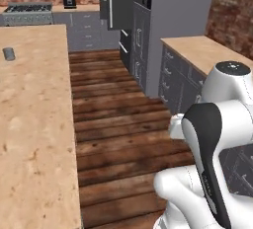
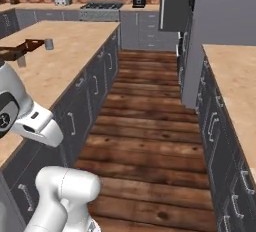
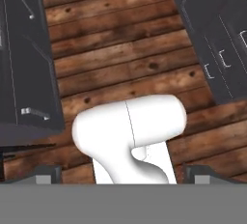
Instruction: Take the cakes from the fridge and place them on the empty tray on the dining counter.
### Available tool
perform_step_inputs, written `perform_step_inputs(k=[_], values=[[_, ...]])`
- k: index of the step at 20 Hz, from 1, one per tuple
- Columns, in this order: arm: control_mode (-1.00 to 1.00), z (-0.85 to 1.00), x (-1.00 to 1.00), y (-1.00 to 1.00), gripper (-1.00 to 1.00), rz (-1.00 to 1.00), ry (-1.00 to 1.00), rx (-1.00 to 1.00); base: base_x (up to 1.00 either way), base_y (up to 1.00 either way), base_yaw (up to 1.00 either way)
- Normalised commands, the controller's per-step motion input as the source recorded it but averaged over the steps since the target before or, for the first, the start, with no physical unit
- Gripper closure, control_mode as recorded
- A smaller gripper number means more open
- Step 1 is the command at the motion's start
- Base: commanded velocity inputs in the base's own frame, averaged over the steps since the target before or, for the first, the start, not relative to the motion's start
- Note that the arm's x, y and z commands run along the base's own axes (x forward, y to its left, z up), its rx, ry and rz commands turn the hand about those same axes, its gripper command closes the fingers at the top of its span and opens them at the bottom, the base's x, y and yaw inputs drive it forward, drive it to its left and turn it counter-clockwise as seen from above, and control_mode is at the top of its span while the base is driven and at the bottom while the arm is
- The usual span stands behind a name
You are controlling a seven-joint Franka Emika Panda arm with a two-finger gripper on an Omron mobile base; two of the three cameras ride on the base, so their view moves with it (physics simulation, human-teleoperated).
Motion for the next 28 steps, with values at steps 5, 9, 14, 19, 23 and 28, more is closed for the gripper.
perform_step_inputs(k=[5, 9, 14, 19, 23, 28], values=[[1.00, 0.00, 0.00, 0.00, -1.00, 0.00, 0.00, 0.00, 1.00, 0.00, 0.00], [1.00, 0.00, 0.00, 0.00, -1.00, 0.00, 0.00, 0.00, 1.00, -0.03, 0.00], [1.00, 0.00, 0.00, 0.00, -1.00, 0.00, 0.00, 0.00, 1.00, -0.05, 0.02], [1.00, 0.00, 0.00, 0.00, -1.00, 0.00, 0.00, 0.00, 1.00, -0.19, 0.04], [1.00, 0.00, 0.00, 0.00, -1.00, 0.00, 0.00, 0.00, 1.00, -0.19, 0.04], [1.00, 0.00, 0.00, 0.00, -1.00, 0.00, 0.00, 0.00, 1.00, -0.22, 0.04]])
